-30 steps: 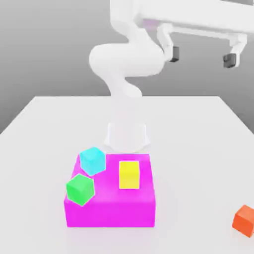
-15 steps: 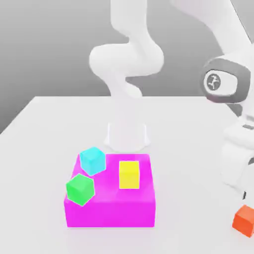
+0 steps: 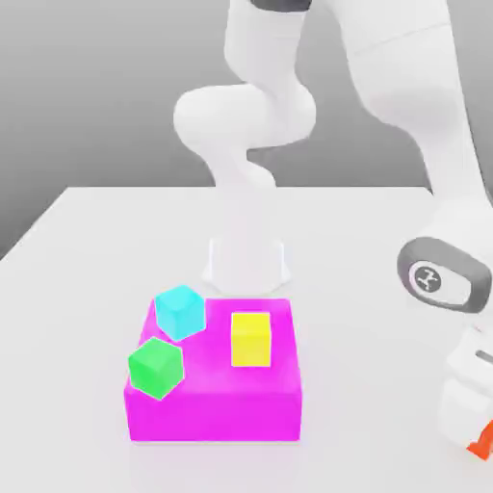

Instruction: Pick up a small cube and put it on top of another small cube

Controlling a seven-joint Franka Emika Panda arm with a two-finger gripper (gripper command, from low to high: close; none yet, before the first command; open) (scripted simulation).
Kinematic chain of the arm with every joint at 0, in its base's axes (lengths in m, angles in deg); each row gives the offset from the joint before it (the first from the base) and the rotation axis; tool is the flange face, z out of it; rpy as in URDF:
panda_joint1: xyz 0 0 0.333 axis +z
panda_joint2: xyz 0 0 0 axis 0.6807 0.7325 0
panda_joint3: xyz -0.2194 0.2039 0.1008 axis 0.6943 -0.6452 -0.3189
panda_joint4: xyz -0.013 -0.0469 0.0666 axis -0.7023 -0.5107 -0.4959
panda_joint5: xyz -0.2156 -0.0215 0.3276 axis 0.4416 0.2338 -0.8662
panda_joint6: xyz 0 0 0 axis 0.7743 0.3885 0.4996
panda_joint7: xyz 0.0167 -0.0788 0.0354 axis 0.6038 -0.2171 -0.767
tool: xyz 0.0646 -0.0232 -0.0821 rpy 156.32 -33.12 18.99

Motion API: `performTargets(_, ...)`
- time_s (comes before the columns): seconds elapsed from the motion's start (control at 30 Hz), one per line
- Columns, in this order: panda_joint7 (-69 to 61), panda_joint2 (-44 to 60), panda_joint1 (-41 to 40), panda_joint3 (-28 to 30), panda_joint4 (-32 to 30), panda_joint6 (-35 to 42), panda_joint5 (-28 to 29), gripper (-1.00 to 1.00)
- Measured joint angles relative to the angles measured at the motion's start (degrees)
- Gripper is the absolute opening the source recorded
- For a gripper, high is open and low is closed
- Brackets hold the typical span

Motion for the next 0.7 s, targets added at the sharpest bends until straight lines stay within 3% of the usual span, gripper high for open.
performTargets(0.13, -2.94, -7.77, -3.08, -3.14, -2.31, 5.34, -4.83, -1.00)
performTargets(0.7, 13.29, -42.16, -21.37, 9.54, -22.78, 18.74, -12.25, -1.00)
